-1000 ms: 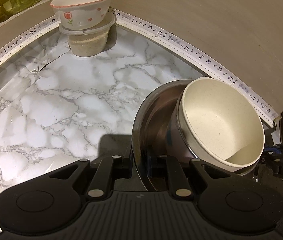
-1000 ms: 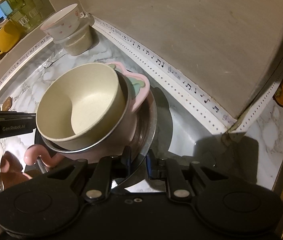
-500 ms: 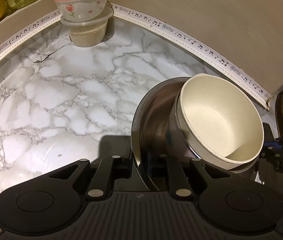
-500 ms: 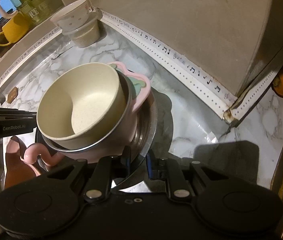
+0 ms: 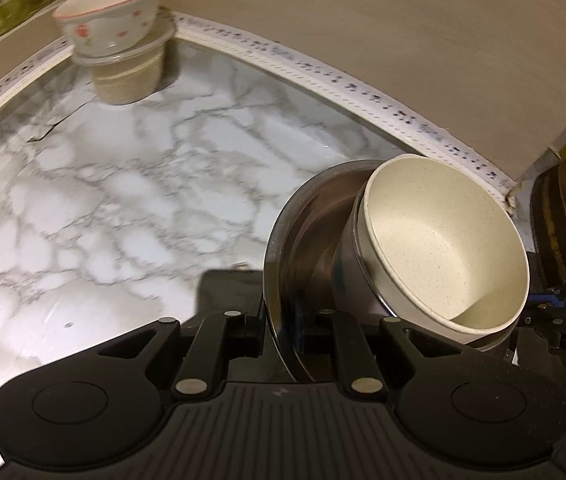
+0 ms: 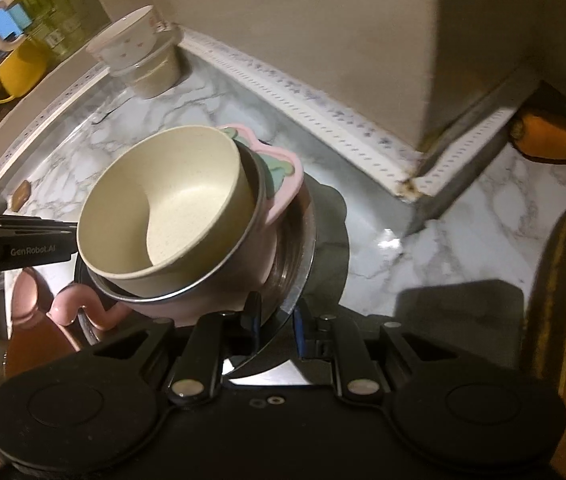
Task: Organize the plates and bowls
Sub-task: 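Lift the steel pot holding the cream bowl with both grippers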
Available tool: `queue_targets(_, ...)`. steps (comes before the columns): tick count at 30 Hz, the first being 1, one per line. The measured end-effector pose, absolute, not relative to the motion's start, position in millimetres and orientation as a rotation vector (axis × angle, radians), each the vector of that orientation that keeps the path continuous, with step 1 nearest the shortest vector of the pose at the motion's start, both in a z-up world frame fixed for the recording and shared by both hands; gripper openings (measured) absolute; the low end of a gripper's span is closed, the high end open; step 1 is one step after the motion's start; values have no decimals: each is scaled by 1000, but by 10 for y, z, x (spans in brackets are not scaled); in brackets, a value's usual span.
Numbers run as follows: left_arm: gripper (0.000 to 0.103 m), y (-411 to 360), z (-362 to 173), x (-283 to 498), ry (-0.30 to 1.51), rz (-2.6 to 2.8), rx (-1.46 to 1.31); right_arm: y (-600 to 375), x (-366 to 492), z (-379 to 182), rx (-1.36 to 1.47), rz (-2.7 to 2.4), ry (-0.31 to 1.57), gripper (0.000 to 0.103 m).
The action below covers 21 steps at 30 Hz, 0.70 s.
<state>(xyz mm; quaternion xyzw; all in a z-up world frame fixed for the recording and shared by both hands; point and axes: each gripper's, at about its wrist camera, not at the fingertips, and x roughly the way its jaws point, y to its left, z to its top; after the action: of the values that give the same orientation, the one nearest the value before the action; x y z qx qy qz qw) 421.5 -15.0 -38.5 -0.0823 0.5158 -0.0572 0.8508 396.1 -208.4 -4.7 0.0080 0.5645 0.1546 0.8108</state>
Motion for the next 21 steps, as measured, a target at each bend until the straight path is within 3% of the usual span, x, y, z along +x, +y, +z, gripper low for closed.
queue_targets(21, 13, -480, -375, 4279, 1109, -205, -171, -2567, 3790, 2, 67, 269, 1213, 19)
